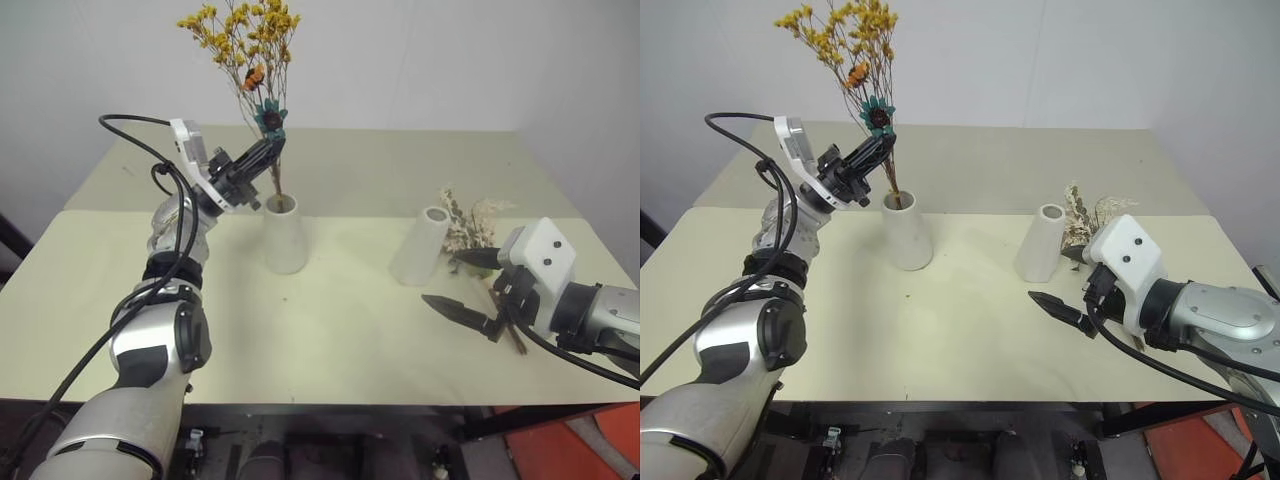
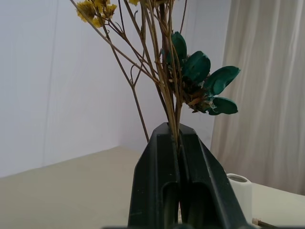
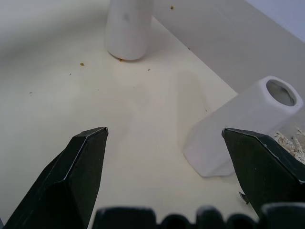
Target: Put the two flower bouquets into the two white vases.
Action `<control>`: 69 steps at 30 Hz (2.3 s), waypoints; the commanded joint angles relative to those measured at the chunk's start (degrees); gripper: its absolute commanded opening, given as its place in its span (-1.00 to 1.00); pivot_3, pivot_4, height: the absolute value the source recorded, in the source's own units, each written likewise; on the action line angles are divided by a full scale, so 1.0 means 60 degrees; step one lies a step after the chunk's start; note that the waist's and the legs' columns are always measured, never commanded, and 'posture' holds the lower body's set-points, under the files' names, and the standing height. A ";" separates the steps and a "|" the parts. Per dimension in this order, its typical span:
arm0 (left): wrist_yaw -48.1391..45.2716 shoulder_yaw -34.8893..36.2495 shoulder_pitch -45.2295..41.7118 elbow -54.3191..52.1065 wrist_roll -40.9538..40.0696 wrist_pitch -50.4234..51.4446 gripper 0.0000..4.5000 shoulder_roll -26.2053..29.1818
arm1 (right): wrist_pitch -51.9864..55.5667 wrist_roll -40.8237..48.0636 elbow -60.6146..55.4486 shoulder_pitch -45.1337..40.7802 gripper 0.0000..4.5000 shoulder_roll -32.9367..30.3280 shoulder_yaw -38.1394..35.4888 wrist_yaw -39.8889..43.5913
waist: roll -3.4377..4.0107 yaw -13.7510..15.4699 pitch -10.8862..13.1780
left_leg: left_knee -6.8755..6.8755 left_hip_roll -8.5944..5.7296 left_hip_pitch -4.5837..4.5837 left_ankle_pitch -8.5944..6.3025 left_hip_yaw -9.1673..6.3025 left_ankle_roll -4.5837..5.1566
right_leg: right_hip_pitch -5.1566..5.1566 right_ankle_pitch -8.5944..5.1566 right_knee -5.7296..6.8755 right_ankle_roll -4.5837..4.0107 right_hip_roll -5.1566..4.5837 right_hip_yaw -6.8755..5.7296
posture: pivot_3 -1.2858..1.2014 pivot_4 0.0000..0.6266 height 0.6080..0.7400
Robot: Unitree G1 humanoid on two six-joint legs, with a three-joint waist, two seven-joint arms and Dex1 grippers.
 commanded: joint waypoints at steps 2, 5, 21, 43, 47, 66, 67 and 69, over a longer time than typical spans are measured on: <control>-0.0180 -0.0069 0.0177 -0.0033 0.0181 -0.0368 -0.99 -0.0005 | -0.0254 -0.0152 -0.0054 -0.0012 1.00 0.0000 -0.0221 -0.0116 | 0.0000 -0.0007 0.0000 | -0.0001 0.0001 0.0001 0.0000 0.0000 0.0000 | 0.0000 0.0000 0.0000 0.0000 0.0000 0.0000 | 0.03 -0.52 1.00; -0.0139 -0.0061 0.0233 0.0015 0.0227 -0.0347 -0.99 0.0007 | -0.0249 -0.0186 -0.0042 -0.0051 1.00 0.0013 -0.0171 -0.0128 | 0.0000 0.0004 0.0000 | 0.0000 0.0000 0.0000 0.0000 -0.0001 0.0000 | 0.0000 0.0001 0.0000 -0.0002 0.0000 0.0000 | 0.03 -0.52 1.00; -0.0343 -0.0127 0.0958 -0.0756 0.0403 -0.0681 0.99 0.0430 | -0.0556 -0.0475 0.0241 -0.0188 1.00 0.0053 0.0117 0.0032 | 0.0000 -0.0009 0.0000 | -0.0001 0.0004 0.0003 0.0000 0.0000 0.0000 | 0.0000 0.0001 0.0001 -0.0002 0.0002 0.0000 | 0.03 -0.52 1.00; 0.0499 0.0473 0.5784 -0.9569 -0.1758 0.2951 0.99 0.2814 | -0.0345 -0.0402 0.0349 -0.0009 1.00 -0.0055 -0.0353 0.0083 | 0.0001 -0.0026 -0.0001 | -0.0002 0.0021 0.0013 0.0000 0.0002 -0.0001 | -0.0001 -0.0002 0.0003 -0.0001 0.0006 0.0002 | 0.03 -0.52 1.00; 0.0776 0.0280 0.7000 -1.1916 -0.1932 0.4297 0.99 0.4219 | -0.0398 -0.0580 0.0958 0.0284 1.00 -0.0444 -0.0889 0.0432 | 0.0001 0.0027 -0.0001 | -0.0003 0.0017 0.0016 0.0000 0.0007 -0.0001 | 0.0005 -0.0023 -0.0003 0.0026 -0.0001 0.0003 | 0.03 -0.52 1.00; 0.3424 -0.4348 0.5328 -1.5267 -0.1206 0.8168 0.99 0.4630 | -0.0046 -0.3435 0.8231 -0.4132 1.00 -0.0917 0.3868 0.2047 | 0.0012 -0.0219 -0.0004 | -0.0024 0.0019 0.0043 0.0000 0.0015 0.0000 | 0.0013 -0.0045 0.0001 0.0017 0.0023 0.0019 | 0.03 -0.52 1.00; 0.3507 -0.4493 0.5149 -1.5198 -0.1105 0.8246 0.99 0.4572 | 0.0005 -0.3540 0.8468 -0.4378 1.00 -0.0849 0.4092 0.2171 | 0.0013 -0.0217 -0.0004 | -0.0024 0.0017 0.0033 0.0000 0.0014 0.0000 | 0.0006 -0.0044 -0.0001 0.0017 0.0021 0.0018 | 0.03 -0.52 1.00; 0.3738 -0.4635 0.4839 -1.5056 -0.1030 0.8390 0.99 0.4270 | 0.0203 -0.3735 0.9040 -0.4913 1.00 -0.0618 0.4517 0.2397 | 0.0013 -0.0217 -0.0004 | -0.0021 0.0013 0.0031 0.0000 0.0013 0.0000 | 0.0006 -0.0043 -0.0001 0.0018 0.0017 0.0018 | 0.03 -0.52 1.00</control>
